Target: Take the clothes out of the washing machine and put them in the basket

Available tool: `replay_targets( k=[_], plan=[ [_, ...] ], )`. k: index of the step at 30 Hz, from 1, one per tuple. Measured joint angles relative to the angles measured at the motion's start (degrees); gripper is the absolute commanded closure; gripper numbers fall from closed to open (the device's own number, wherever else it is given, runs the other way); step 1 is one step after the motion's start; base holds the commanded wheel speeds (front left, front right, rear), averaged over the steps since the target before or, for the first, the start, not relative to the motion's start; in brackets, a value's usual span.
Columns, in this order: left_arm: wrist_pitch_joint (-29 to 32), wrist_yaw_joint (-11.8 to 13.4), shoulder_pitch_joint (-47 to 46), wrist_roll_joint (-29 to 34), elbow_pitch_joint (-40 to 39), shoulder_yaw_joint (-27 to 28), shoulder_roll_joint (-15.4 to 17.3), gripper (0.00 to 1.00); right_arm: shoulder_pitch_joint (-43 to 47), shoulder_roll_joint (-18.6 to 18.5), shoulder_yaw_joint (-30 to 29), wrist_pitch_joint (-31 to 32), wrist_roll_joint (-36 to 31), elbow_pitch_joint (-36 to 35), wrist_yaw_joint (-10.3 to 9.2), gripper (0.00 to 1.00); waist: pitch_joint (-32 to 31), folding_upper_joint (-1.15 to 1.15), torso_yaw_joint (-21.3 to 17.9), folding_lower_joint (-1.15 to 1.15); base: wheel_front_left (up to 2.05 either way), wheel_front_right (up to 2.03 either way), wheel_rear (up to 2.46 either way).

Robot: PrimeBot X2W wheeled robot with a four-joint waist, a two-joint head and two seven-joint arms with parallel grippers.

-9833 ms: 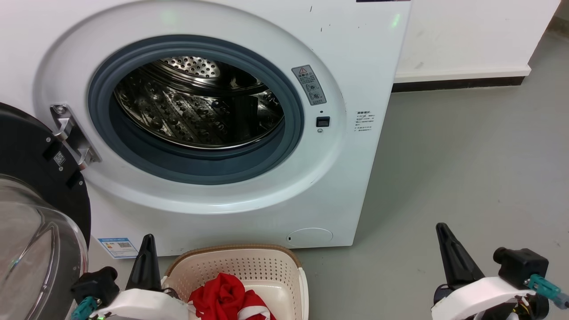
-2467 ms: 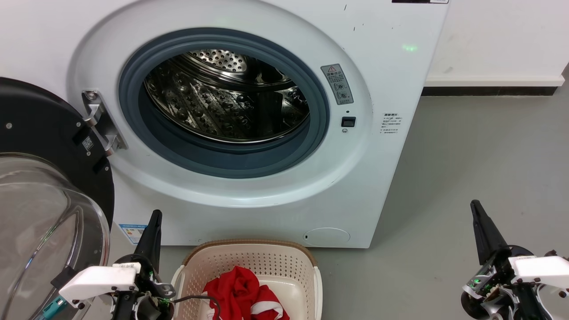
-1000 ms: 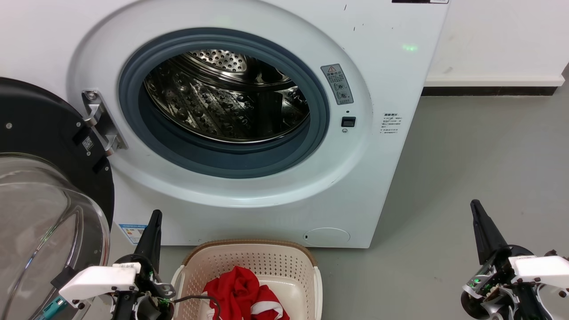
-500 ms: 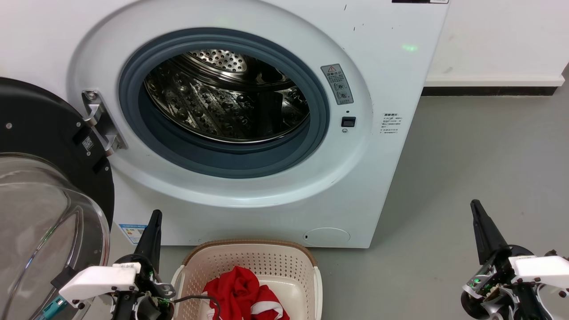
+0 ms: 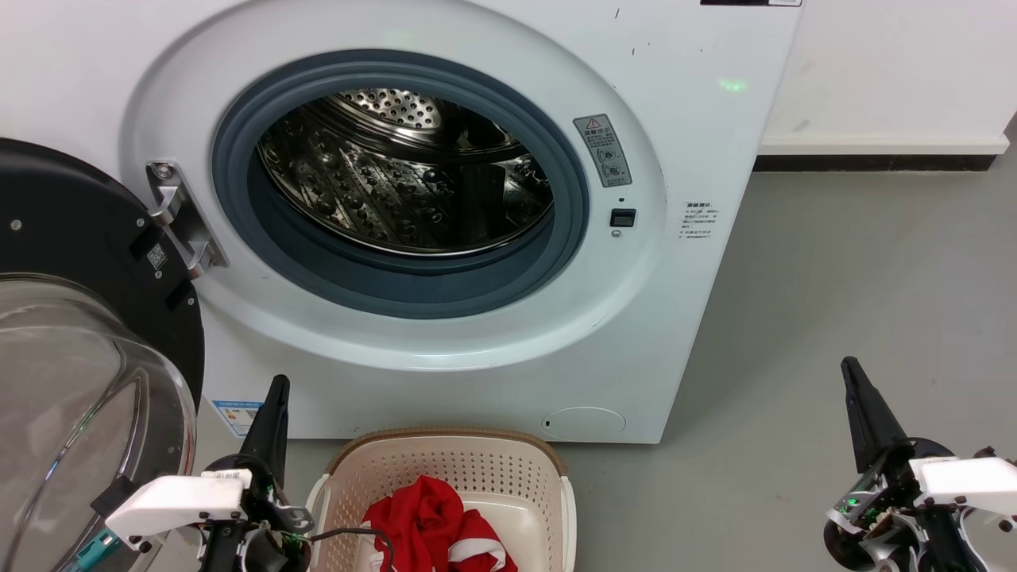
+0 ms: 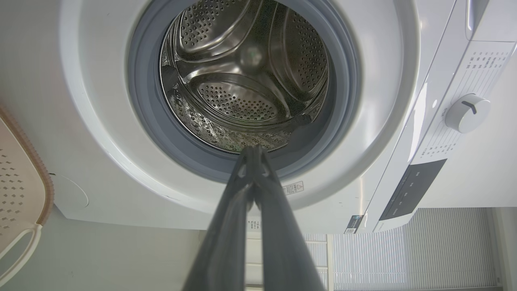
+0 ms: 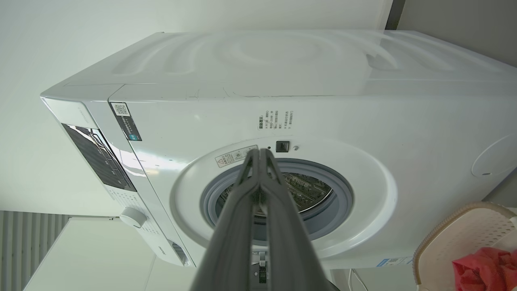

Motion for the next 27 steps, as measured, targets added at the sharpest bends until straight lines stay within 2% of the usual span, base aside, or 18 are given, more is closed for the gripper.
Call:
replay_targets(
  k=[27],
  plan=[
    [0.00,0.00,0.00,0.00,0.00,0.00,0.00,1.00,-0.01,0.04,-0.05,0.07,0.00,0.00,0.00,1.00,0.00,0.00,0.00,0.00,0.00,0.00,0.00]
  ],
)
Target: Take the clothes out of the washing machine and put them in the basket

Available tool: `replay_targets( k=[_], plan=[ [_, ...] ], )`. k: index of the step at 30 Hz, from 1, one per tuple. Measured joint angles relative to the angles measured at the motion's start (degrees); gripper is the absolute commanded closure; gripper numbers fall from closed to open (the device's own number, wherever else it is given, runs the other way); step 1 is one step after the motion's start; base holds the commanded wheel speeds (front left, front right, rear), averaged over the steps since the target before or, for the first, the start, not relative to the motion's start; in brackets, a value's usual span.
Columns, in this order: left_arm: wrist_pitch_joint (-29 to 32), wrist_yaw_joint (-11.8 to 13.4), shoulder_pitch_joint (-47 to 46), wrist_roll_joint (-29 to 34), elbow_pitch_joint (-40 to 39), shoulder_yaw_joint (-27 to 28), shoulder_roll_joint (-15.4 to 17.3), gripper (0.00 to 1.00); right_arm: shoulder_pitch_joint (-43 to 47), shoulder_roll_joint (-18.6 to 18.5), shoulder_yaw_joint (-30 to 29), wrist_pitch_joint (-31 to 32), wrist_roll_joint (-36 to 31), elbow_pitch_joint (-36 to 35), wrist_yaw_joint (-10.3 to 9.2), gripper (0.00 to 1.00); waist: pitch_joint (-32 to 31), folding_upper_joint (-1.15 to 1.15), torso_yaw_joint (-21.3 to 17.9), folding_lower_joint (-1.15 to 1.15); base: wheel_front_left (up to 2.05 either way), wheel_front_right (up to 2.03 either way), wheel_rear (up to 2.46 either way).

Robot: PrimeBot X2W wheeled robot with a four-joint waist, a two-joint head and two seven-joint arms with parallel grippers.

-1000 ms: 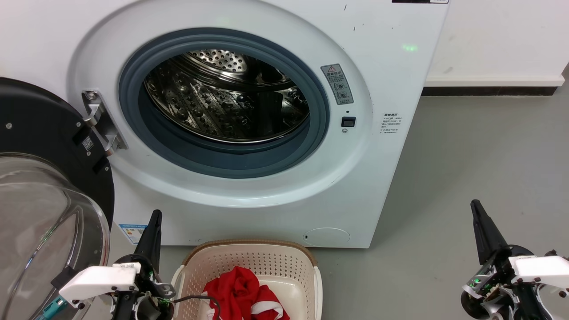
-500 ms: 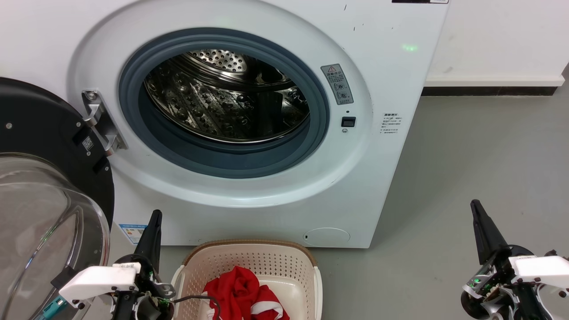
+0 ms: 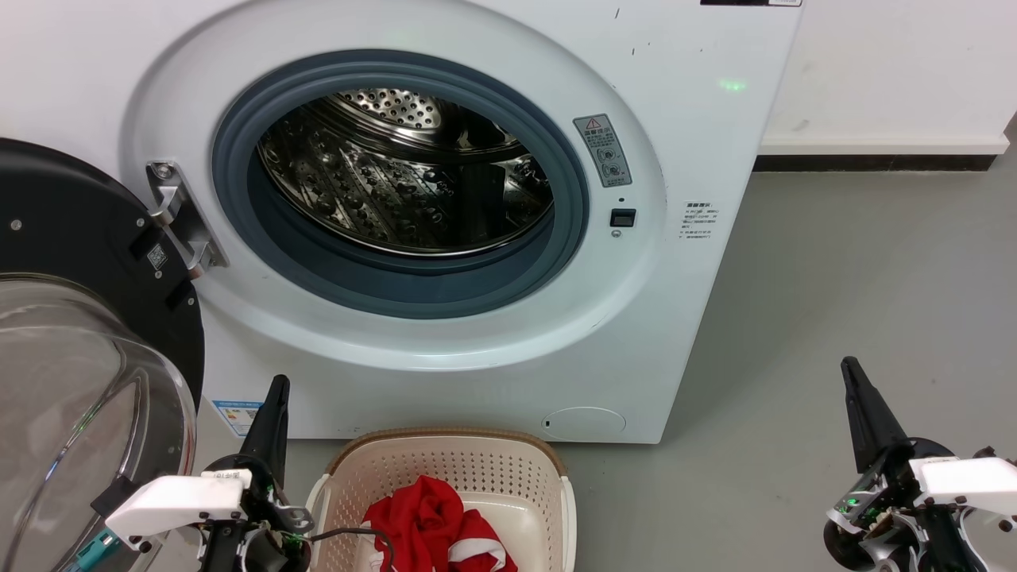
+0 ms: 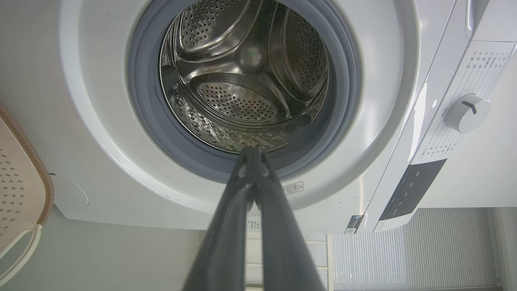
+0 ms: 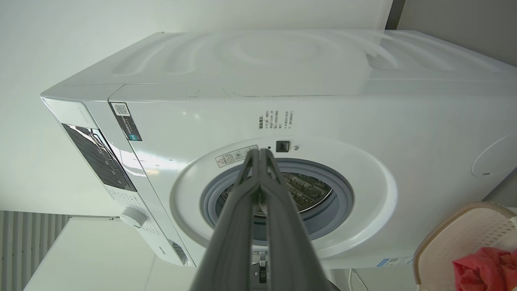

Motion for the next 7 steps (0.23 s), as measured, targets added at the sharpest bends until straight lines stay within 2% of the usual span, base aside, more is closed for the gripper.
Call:
replay_targets(
  k=[7],
  plan=[
    [0.00,0.00,0.00,0.00,0.00,0.00,0.00,1.00,0.00,0.01,-0.01,0.01,-0.01,0.00,0.00,1.00,0.00,0.00,0.00,0.00,0.00,0.00,0.00]
  ],
)
